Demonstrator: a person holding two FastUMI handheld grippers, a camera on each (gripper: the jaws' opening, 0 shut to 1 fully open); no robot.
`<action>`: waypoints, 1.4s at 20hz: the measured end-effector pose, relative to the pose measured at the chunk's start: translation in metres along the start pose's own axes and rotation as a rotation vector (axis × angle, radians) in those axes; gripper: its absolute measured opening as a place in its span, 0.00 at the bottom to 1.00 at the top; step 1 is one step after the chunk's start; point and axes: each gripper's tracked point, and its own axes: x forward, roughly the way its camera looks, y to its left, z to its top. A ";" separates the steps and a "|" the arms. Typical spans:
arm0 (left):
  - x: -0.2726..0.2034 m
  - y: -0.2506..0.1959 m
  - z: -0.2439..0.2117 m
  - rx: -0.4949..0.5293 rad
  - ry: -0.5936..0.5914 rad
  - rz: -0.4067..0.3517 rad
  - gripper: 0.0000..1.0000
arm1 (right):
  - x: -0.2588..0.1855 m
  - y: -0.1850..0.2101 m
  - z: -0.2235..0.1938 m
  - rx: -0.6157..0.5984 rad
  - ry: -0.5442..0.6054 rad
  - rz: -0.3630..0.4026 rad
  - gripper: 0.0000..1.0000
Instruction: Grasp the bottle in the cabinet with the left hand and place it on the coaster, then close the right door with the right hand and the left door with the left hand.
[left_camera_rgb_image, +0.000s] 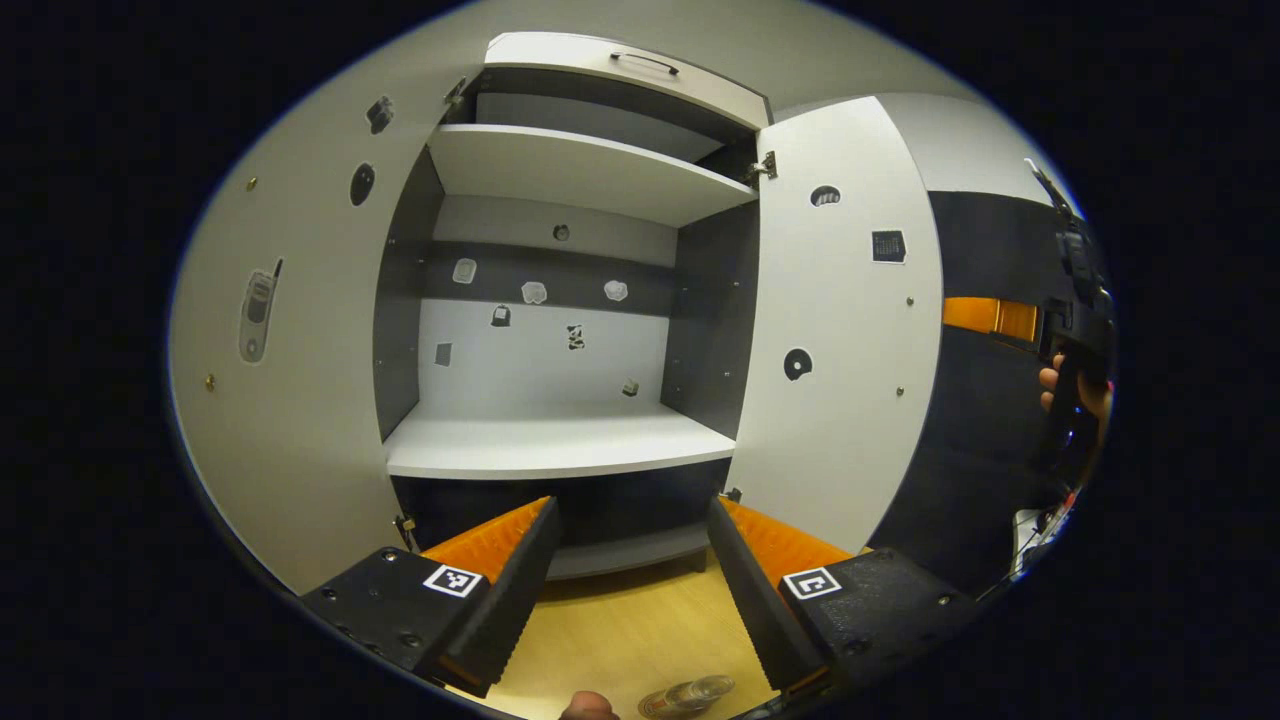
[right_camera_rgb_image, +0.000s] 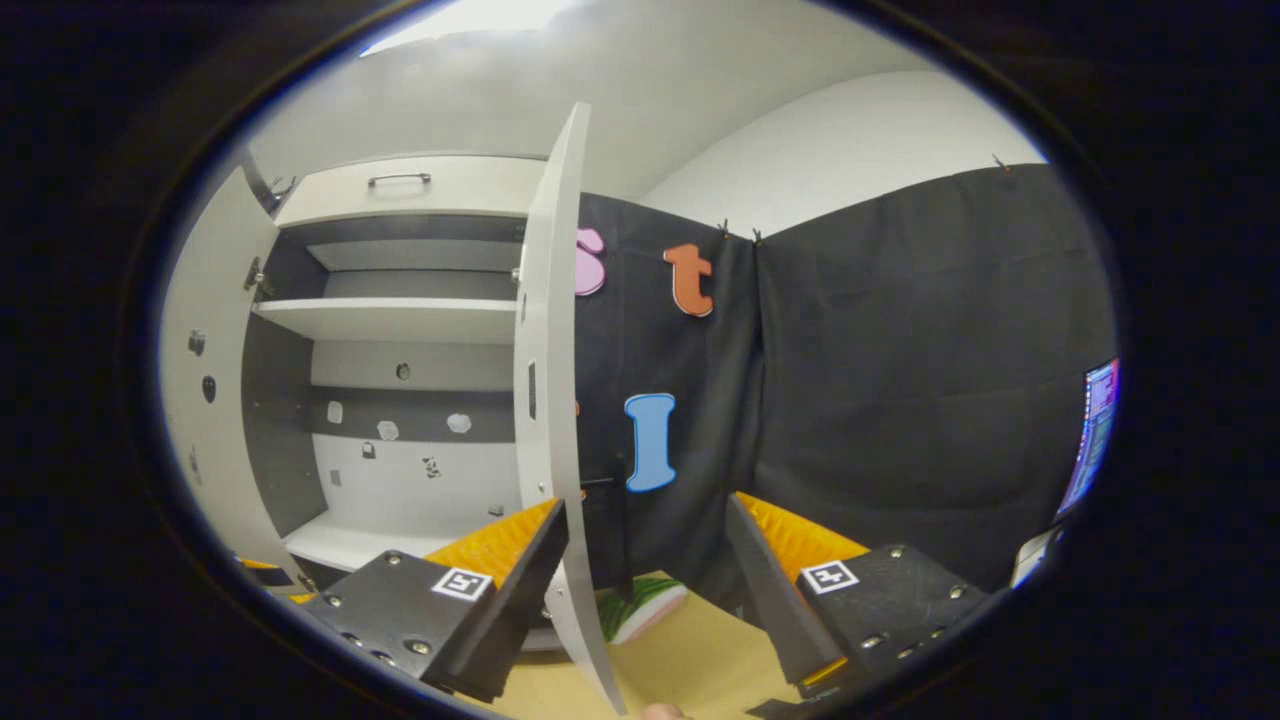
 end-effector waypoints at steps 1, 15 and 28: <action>-0.002 0.002 0.001 -0.008 -0.003 0.004 0.94 | 0.001 0.002 -0.001 -0.004 -0.004 -0.001 0.97; -0.012 0.032 0.004 -0.031 -0.016 0.081 0.94 | 0.007 -0.004 -0.013 0.022 0.032 -0.066 0.96; -0.040 0.046 0.040 -0.061 -0.116 0.150 0.94 | 0.003 0.043 -0.014 0.038 0.048 0.062 0.92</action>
